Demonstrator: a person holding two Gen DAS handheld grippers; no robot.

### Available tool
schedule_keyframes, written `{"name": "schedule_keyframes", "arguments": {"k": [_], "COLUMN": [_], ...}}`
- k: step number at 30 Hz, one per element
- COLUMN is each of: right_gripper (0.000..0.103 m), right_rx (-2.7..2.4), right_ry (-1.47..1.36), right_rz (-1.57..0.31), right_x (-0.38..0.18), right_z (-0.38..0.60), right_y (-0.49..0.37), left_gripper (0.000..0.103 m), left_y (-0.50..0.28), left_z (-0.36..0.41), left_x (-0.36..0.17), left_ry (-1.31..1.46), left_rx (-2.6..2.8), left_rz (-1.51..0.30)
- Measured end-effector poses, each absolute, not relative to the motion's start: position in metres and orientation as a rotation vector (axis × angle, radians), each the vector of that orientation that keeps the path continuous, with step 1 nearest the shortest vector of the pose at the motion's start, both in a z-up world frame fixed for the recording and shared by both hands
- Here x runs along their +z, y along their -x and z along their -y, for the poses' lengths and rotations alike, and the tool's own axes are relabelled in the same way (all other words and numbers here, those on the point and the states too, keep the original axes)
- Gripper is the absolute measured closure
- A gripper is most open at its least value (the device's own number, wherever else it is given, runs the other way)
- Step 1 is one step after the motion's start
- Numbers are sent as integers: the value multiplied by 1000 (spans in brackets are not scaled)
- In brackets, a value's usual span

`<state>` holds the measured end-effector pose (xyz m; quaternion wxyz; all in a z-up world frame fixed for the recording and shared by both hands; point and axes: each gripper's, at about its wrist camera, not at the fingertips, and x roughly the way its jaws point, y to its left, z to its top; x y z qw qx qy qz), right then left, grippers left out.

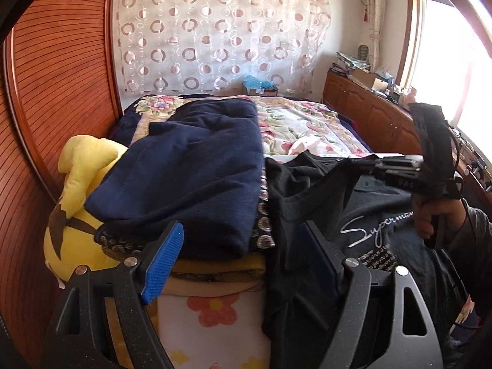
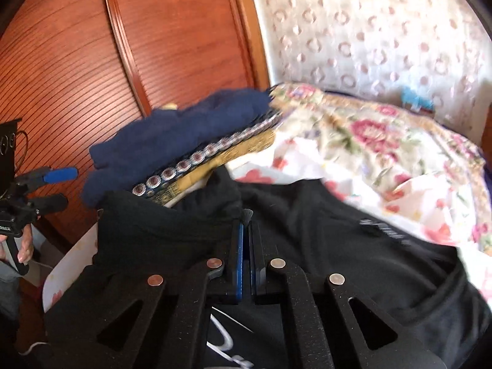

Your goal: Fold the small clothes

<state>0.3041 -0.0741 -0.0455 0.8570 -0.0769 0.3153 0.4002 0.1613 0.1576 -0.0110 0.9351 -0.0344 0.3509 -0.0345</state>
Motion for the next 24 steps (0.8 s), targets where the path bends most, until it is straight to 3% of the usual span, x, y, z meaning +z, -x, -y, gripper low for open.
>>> {"name": "schedule_keyframes", "arguments": {"k": [4, 10, 13, 14, 24], "right_gripper": [100, 80, 68, 67, 67], "right_rx": [756, 675, 647, 638, 583], "right_ry": [183, 146, 135, 138, 143], "right_rz": [-639, -715, -723, -724, -735], "right_x": [-53, -73, -77, -76, -62], "right_z": [106, 148, 169, 176, 193], "right_y": [-303, -300, -286, -279, -230], "left_gripper": [24, 25, 36, 43, 71], "left_y": [-163, -169, -175, -177, -218], "left_z": [-143, -113, -104, -102, -82], "left_x": [-12, -22, -32, -34, -59], "left_ry": [72, 42, 36, 30, -104], "left_rx": [-111, -167, -174, -176, -86], "left_rz": [-713, -729, -760, -763, -885]}}
